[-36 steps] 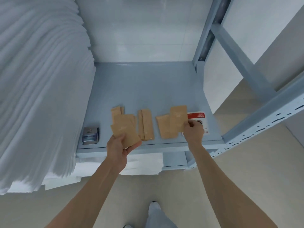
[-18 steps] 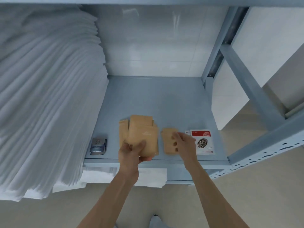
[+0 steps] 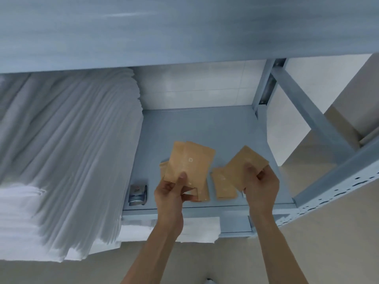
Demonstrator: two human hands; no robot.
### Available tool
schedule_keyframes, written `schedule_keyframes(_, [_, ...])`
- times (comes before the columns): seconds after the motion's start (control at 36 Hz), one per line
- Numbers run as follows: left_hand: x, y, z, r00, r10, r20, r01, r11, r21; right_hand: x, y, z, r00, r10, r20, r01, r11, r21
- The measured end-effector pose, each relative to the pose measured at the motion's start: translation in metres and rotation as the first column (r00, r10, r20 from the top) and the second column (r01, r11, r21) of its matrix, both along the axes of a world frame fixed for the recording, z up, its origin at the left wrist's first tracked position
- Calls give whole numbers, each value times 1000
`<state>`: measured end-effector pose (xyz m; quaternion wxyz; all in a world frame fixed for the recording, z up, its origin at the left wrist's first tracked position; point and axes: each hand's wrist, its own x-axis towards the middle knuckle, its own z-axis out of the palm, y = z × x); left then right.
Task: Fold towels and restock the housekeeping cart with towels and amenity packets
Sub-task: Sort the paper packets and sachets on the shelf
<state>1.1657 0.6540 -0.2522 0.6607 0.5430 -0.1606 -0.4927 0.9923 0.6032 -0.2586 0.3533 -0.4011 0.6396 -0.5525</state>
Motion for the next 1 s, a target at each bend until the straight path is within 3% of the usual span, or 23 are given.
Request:
schedule_keyframes(0.22, [-14,9,5,994,-16,105,14,1000,15,36,28,21,979,194,-56,-200,972,-125])
schedule_keyframes(0.39, [-19,26,13,998,11,55,-8,999,-51,27,33,21,992,-37,-124,18,989,-150])
schedule_keyframes(0.44, [-20,32,17,990,21,138,-8,995,-94,11,30,21,989,-100,-106,85,987,-133])
schedule_keyframes(0.5, [-21,40,16,901,49,431,27,985,-169,0,30,21,995,-85,-44,80,991,-112])
schedule_keyframes(0.56, [-22,46,13,667,120,736,132,952,-275,-3,33,22,995,-15,95,24,995,-95])
schedule_keyframes(0.61, [-22,49,5,474,205,857,238,907,-348,1,39,21,965,74,252,-57,996,-74])
schedule_keyframes(0.67, [-24,50,-2,370,268,889,305,870,-389,6,45,18,943,124,308,-106,992,-73])
schedule_keyframes(0.78, [-27,52,-10,253,296,921,339,864,-371,10,49,15,905,155,397,-143,988,-60])
schedule_keyframes(1.0, [-30,58,-23,159,238,958,330,902,-279,7,57,15,843,212,495,-184,977,-106])
